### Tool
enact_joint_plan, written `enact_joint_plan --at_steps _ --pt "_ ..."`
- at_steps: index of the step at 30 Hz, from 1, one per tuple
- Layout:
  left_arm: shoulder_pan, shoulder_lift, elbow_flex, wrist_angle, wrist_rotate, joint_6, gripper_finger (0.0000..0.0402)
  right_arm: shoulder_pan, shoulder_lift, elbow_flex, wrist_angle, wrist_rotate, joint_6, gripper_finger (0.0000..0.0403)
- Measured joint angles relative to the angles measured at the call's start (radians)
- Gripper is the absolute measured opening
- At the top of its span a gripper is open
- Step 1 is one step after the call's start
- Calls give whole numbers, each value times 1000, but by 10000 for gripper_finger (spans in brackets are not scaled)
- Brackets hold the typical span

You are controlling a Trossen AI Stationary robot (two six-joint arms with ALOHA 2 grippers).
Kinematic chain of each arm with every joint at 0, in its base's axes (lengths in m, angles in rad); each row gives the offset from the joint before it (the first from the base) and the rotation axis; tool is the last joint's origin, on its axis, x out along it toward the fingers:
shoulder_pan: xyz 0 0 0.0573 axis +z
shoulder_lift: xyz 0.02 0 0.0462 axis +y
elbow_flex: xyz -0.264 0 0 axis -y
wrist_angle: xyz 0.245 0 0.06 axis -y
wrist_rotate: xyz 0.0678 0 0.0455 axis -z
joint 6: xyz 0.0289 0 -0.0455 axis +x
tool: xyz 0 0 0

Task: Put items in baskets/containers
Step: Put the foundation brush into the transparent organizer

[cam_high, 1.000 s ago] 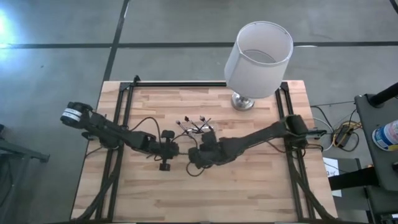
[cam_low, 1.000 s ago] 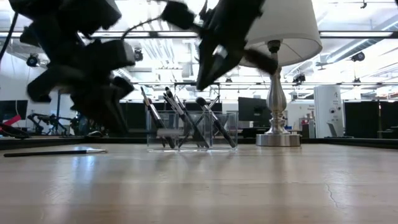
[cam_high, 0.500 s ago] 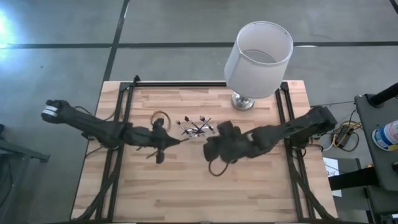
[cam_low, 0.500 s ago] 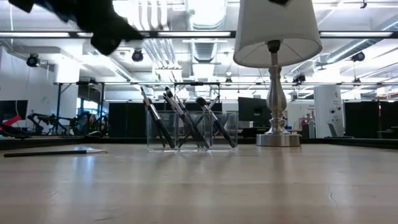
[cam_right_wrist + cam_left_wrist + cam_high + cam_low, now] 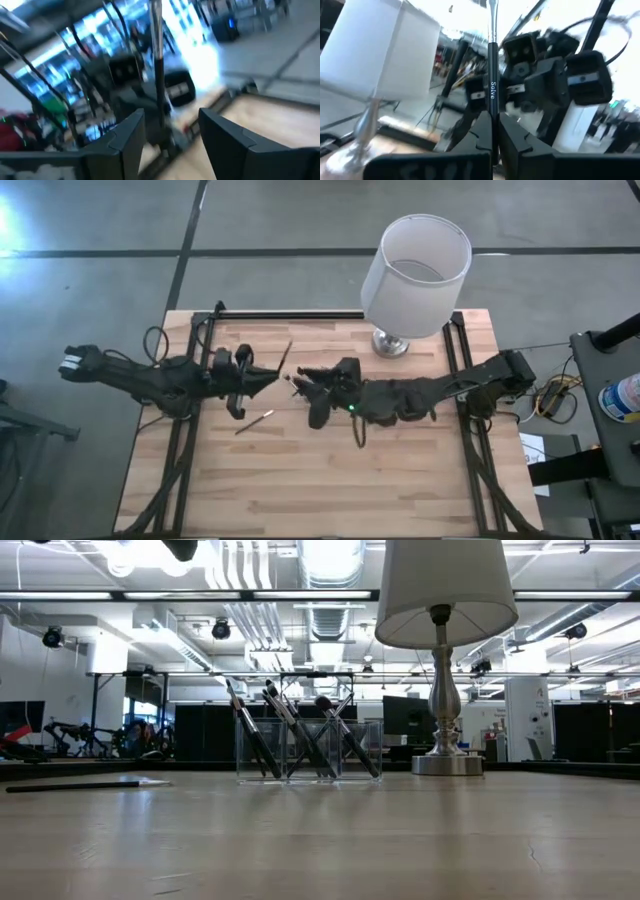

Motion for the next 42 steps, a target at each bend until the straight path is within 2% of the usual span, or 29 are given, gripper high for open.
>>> enact_joint_plan --at_steps 4,12,21,31,35,42 --pt "20 -4 0 24 16 -41 7 -5 5 0 103 16 -61 184" --pt "29 48 4 84 65 -89 7 -41 9 0 174 -47 -55 183" --pt "30 136 5 193 95 -106 7 -50 9 5 124 -53 -28 183" --pt "30 168 13 193 108 -104 7 -66 9 4 82 -46 -1 181" --pt "30 169 13 189 106 -95 7 -71 9 4 74 -33 2 164" --pt "32 169 3 180 102 -88 7 -74 9 6 74 -36 8 101"
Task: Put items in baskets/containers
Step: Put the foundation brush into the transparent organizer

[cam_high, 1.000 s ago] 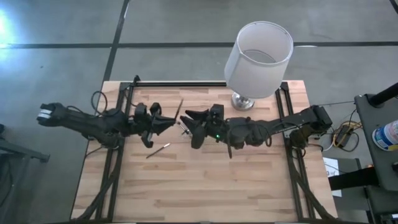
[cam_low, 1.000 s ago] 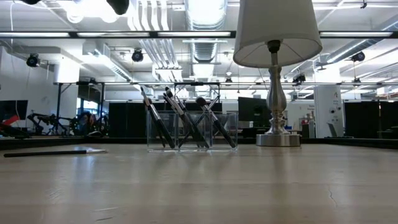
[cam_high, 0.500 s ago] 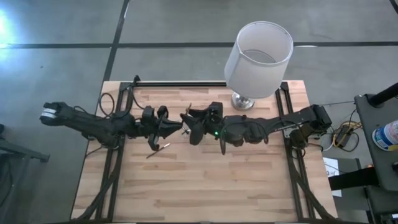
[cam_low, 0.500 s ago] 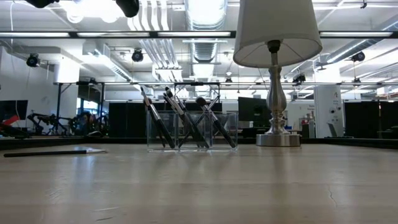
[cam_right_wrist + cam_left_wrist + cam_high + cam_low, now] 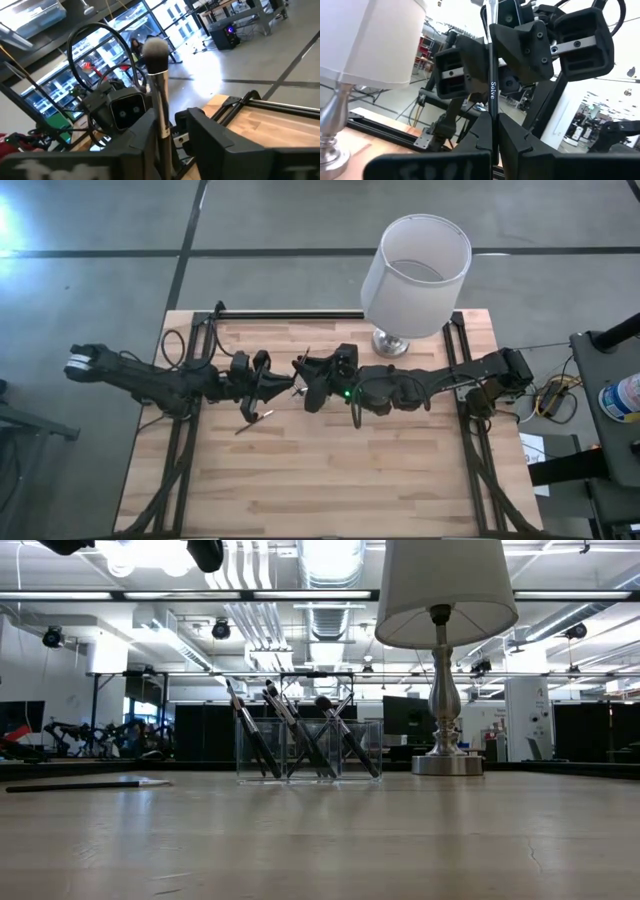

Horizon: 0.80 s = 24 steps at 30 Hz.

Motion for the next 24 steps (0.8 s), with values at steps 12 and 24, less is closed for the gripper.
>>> enact_joint_plan --at_steps 12,24 --pt "1 0 -1 -86 -84 24 95 -8 -1 2 -53 43 -18 20" --pt "-7 -86 -16 -843 -189 -130 162 -54 35 -6 -544 123 129 19"
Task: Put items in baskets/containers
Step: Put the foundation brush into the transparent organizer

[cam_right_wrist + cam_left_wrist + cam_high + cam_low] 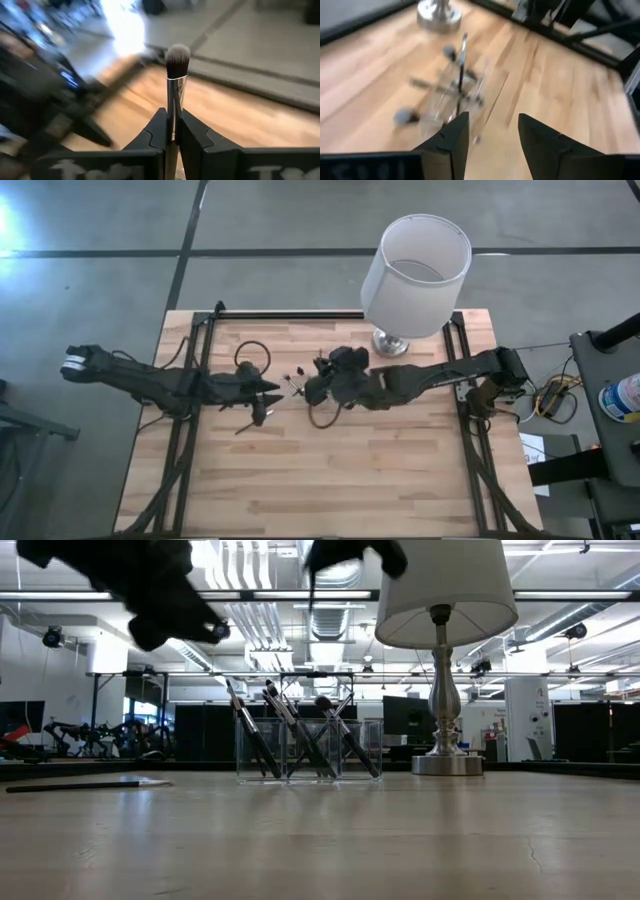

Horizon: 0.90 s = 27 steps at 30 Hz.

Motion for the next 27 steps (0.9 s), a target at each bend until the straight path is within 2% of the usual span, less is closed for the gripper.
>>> enact_joint_plan --at_steps 3,9,14,22,27 --pt "-10 -57 -53 -18 -6 -29 162 -2 52 -32 -28 1 70 19" --pt "-13 -202 -184 -14 -19 -136 162 -16 133 -98 74 57 77 21" --pt "-15 -302 -270 -20 -11 -179 163 -51 175 -139 328 -1 -27 24" --pt "-16 -374 -329 -46 -10 -202 163 -104 249 -140 435 -36 -88 26" --pt "-16 -381 -339 -128 8 -206 163 -125 306 -137 525 -84 -100 27"
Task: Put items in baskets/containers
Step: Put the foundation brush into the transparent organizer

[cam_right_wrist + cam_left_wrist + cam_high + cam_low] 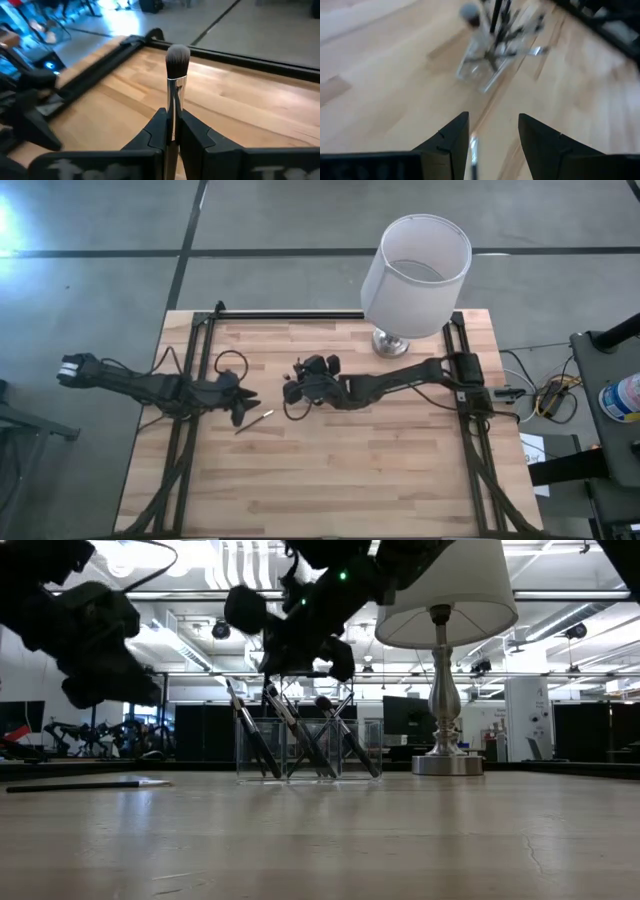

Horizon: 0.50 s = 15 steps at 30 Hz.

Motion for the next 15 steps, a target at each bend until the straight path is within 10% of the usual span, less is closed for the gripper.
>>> enact_joint_plan --at_steps 15 --pt "0 0 -1 -167 44 -65 163 -3 -7 1 -108 -28 24 77"
